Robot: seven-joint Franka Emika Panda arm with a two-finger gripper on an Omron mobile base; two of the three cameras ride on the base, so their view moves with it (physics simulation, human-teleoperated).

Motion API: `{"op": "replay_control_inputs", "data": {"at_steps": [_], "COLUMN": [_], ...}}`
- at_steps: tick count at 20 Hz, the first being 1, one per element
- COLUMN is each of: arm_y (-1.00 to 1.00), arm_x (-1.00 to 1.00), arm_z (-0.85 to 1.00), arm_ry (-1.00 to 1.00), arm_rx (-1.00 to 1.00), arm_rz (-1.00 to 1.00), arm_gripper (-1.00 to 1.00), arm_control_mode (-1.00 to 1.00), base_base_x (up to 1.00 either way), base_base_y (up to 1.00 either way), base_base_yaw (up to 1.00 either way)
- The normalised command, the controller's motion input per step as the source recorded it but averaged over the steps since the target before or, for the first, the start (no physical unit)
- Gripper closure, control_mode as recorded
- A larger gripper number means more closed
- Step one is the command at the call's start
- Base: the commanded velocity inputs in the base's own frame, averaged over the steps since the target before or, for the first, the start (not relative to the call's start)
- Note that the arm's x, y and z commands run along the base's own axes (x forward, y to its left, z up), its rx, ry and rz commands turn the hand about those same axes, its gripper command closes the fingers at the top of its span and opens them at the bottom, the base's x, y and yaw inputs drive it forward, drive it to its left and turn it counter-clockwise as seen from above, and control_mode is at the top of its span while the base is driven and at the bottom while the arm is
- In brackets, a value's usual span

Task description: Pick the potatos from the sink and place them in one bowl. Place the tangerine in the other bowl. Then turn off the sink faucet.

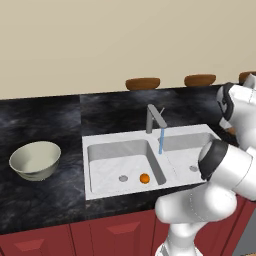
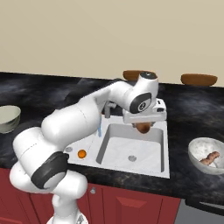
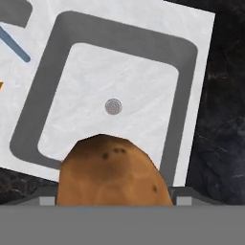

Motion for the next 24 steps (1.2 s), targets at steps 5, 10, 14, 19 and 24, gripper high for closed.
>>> {"op": "replay_control_inputs", "data": {"at_steps": [5, 10, 14, 19, 24], "arm_y": [-0.42, -0.54, -0.47, -0.49, -0.44], "arm_x": [0.01, 0.00, 0.00, 0.00, 0.01], "arm_z": [0.00, 0.00, 0.00, 0.00, -0.03], "arm_ry": [-0.03, -0.01, 0.00, 0.00, 0.00], "arm_rx": [0.00, -0.02, -0.06, -0.02, 0.00], "arm_rz": [-0.08, -0.09, -0.11, -0.09, -0.01], "arm_gripper": [1.00, 1.00, 1.00, 1.00, 1.00], "arm_control_mode": [-1.00, -1.00, -1.00, -1.00, -1.00], "base_base_x": [0.00, 0.00, 0.00, 0.00, 0.00], "base_base_y": [0.00, 0.00, 0.00, 0.00, 0.00], "base_base_yaw": [0.00, 0.00, 0.00, 0.00, 0.00]}}
